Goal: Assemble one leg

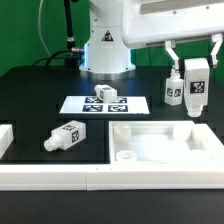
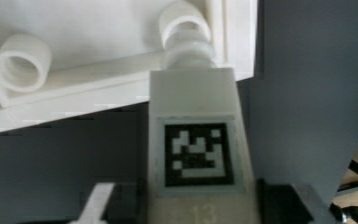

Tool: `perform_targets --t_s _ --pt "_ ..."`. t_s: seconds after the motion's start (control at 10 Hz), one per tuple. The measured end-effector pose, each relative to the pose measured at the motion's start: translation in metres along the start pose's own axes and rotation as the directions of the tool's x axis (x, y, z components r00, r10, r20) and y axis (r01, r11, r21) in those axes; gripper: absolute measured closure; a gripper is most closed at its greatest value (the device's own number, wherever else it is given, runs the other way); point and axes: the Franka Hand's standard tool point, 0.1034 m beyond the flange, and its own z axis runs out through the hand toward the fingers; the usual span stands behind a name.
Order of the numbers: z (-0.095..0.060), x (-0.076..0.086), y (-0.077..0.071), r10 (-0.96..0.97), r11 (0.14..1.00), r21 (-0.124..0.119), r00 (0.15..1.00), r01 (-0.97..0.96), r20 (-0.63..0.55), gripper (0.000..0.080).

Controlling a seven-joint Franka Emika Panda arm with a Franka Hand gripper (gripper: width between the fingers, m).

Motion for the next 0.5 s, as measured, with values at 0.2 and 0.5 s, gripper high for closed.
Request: perform_targets --t_s 0.2,0.5 --pt "0.018 0.000 0.003 -0.115 0.993 -0.012 0.993 0.114 -0.037 0.0515" --pt "0.029 0.005 0.007 -0.165 0.986 -0.018 0.983 0.164 -0.079 0.0515"
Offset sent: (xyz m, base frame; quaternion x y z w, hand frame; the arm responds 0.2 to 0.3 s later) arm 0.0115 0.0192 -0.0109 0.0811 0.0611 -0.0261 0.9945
